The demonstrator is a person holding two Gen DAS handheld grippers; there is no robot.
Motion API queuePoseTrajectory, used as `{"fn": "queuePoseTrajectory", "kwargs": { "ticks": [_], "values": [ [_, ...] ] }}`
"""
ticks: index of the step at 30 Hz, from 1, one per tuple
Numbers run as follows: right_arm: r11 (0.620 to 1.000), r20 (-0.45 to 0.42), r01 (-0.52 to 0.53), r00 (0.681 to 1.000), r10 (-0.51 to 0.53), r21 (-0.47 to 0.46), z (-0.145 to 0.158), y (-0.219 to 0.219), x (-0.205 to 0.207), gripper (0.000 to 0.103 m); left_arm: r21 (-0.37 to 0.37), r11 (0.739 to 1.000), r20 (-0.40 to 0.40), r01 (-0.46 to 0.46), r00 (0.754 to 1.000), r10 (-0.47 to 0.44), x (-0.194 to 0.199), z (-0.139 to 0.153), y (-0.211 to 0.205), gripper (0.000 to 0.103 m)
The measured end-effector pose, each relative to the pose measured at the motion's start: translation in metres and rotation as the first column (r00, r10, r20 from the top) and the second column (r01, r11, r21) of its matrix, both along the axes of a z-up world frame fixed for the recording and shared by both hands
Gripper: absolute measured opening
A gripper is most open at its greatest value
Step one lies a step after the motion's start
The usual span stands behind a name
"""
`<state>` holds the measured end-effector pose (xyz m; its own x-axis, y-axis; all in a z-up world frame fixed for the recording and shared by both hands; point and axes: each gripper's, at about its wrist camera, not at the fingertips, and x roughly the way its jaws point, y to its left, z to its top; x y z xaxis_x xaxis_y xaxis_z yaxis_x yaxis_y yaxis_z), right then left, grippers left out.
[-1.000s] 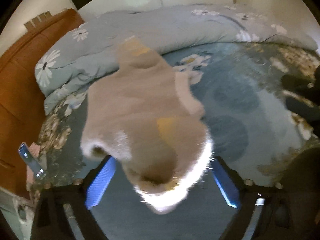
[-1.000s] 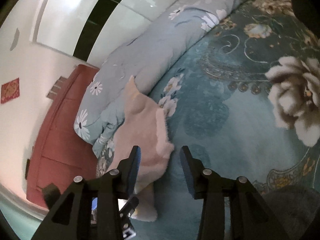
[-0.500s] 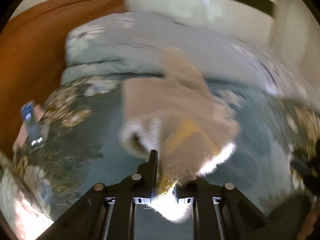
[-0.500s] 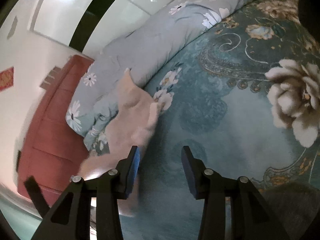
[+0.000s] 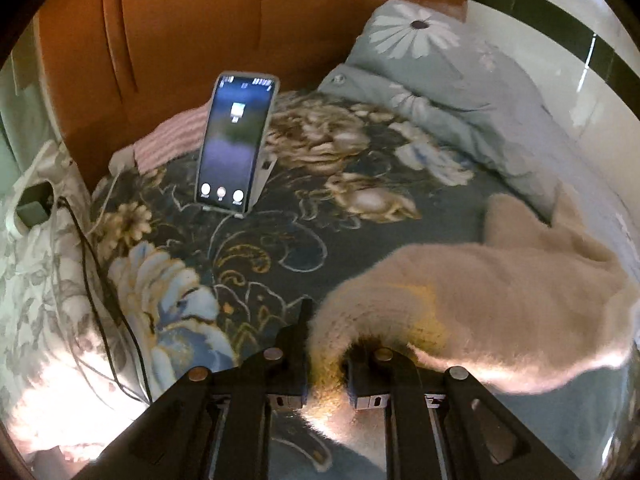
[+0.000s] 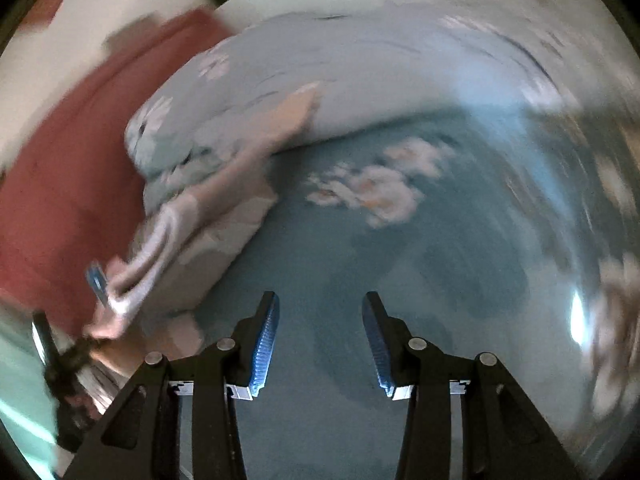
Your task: Fold clothes
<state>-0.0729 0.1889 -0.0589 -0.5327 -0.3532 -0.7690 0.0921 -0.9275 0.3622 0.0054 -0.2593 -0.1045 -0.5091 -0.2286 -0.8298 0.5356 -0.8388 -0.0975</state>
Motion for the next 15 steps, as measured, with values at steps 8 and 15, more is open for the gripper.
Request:
{"fn": "queuePoseTrajectory", "kwargs": {
  "ticks": [8, 15],
  "values": [
    [0.776, 0.009, -0.302, 0.934, 0.357, 0.553, -0.039, -0.115, -0.073, 0.064, 0.074, 0.996, 0.043, -0.052, 0.998, 0.049, -0.011, -0.039, -0.024, 0.014],
    [0.47, 0.086, -0.379, 0.842, 0.533, 0.797, -0.107, -0.151, -0.098, 0.064, 0.086, 0.995, 0.064, -0.053, 0.997, 0.047, -0.015, -0.056, -0.033, 0.018]
  ]
}}
